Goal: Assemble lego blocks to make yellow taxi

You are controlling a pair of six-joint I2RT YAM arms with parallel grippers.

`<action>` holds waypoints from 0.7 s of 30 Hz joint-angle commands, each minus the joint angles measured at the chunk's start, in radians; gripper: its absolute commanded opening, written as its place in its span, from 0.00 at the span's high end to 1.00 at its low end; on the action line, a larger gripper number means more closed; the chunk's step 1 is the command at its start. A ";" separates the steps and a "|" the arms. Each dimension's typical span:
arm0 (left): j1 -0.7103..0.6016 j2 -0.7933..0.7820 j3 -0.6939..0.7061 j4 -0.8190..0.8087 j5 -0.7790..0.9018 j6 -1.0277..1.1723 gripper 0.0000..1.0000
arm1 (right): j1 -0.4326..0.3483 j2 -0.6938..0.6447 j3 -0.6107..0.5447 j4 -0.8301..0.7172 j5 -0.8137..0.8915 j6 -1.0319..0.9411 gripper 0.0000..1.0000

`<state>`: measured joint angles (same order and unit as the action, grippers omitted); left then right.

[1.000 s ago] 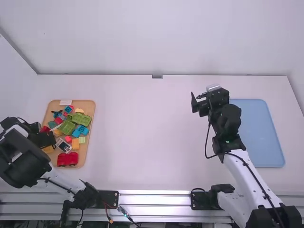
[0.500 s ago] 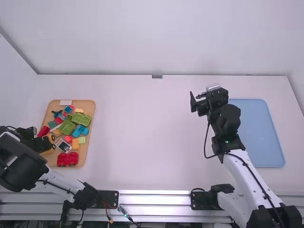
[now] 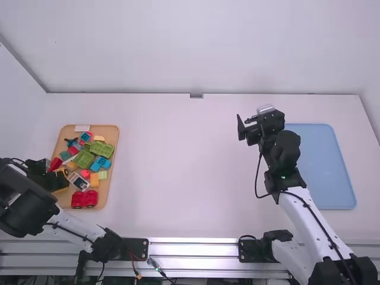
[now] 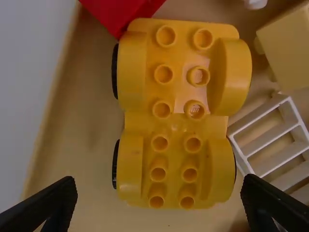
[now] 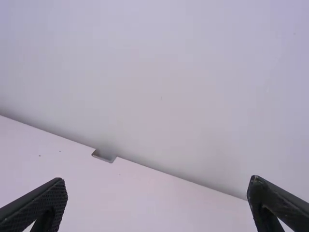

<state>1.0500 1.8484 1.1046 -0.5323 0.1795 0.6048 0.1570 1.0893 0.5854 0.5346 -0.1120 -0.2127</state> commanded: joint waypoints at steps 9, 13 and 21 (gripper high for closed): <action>-0.039 0.007 -0.029 0.060 -0.011 0.047 0.10 | -0.001 0.003 0.040 0.004 0.001 0.006 0.01; -0.063 0.007 -0.061 0.110 -0.049 0.035 0.10 | -0.001 0.003 0.040 0.004 0.001 0.006 0.01; -0.042 0.007 -0.067 0.116 -0.045 -0.013 0.11 | -0.002 0.003 0.040 0.004 0.001 0.006 0.01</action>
<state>0.9932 1.8496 1.0515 -0.4129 0.1425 0.6167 0.1566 1.0893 0.5850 0.5350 -0.1116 -0.2119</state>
